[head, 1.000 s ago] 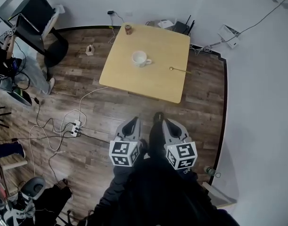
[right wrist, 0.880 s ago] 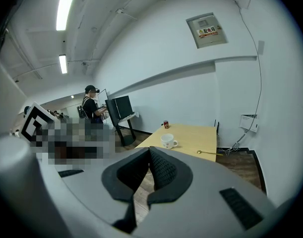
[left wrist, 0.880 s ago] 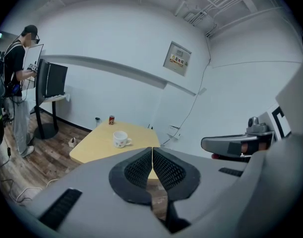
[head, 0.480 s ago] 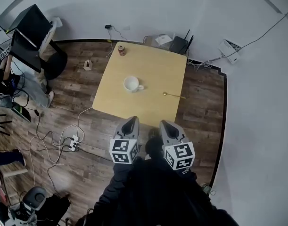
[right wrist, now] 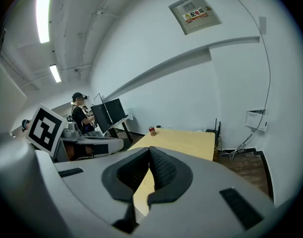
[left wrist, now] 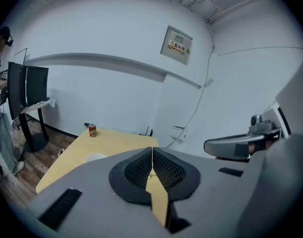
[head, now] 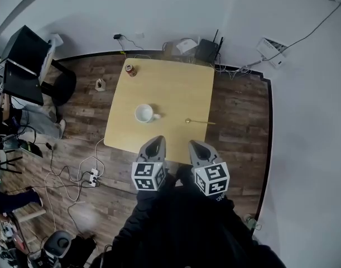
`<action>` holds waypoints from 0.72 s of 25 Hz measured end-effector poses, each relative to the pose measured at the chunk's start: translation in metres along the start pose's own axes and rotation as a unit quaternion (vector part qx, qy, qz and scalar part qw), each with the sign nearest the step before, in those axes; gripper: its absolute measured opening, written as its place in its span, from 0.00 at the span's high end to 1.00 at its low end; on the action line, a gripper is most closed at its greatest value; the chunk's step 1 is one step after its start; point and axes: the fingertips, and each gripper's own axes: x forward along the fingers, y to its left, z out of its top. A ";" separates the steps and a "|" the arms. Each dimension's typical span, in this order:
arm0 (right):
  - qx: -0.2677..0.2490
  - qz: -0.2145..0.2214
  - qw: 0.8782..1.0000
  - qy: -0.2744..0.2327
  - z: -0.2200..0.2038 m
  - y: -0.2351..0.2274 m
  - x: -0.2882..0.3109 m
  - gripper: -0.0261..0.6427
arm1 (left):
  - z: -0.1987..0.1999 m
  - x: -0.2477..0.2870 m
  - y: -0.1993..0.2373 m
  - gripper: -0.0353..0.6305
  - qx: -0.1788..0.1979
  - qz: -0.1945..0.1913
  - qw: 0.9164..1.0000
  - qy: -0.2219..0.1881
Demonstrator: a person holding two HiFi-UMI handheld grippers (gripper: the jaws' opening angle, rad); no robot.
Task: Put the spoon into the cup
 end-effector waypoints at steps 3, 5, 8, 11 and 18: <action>0.012 -0.005 1.000 0.010 -0.005 -0.024 0.009 0.93 | -0.004 0.021 -0.007 0.90 0.004 -0.003 1.000 0.014; 0.023 -0.008 1.000 0.020 -0.012 -0.040 0.013 0.93 | -0.011 0.033 -0.013 0.90 0.005 -0.007 1.000 0.024; 0.036 -0.016 0.999 0.034 -0.023 -0.060 0.024 0.93 | -0.020 0.051 -0.015 0.90 0.006 -0.013 0.999 0.038; 0.046 -0.028 0.997 0.051 -0.038 -0.071 0.036 0.93 | -0.033 0.059 -0.007 0.90 0.005 -0.016 0.998 0.057; 0.082 -0.062 0.990 0.096 -0.081 -0.120 0.057 0.93 | -0.059 0.090 0.002 0.90 0.007 -0.032 0.995 0.096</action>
